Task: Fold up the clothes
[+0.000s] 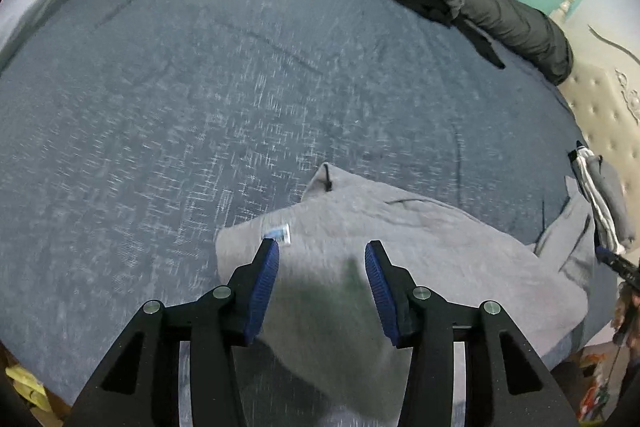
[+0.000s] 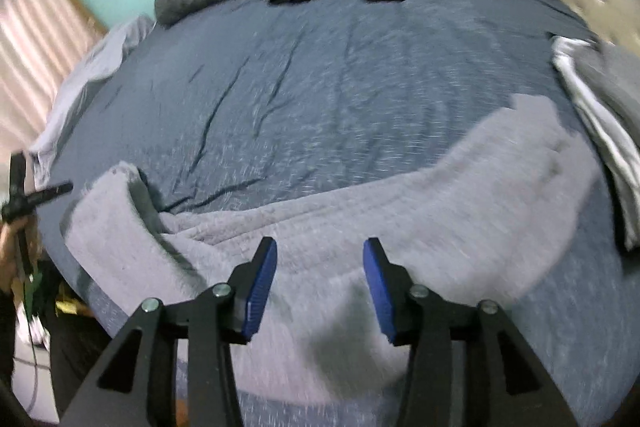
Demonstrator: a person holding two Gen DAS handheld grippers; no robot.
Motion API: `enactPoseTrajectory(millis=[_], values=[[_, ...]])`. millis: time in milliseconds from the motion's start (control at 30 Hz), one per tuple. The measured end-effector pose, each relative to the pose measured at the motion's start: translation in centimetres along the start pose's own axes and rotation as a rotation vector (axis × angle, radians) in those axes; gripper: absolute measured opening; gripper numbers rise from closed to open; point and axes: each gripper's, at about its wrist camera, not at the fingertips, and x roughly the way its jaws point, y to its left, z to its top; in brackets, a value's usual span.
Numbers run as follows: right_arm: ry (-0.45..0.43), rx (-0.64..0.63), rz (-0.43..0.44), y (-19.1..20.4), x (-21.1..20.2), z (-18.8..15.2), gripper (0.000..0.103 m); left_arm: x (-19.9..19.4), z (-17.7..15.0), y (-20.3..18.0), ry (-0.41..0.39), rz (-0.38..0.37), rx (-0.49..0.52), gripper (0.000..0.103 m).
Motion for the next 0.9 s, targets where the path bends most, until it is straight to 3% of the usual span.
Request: enactPoseTrajectory(millis=[267,533,767,900], values=[[0.129,-0.118,0.022,2.1,6.5,2.3,0.053,4.6,1.9,2.8,0.066,-0.007,-0.054,0.059],[0.191,-0.286,0.047,6.0,10.5,3.1,0.056,5.9,2.8,4.8,0.083,-0.029,-0.075,0.062],[0.275,-0.441,0.07,9.2,12.8,1.8,0.057,6.6,2.3,5.0,0.1,-0.048,-0.065,0.066],[0.31,-0.504,0.042,10.1,14.0,1.1,0.057,7.1,1.8,4.7,0.112,-0.055,-0.046,0.066]])
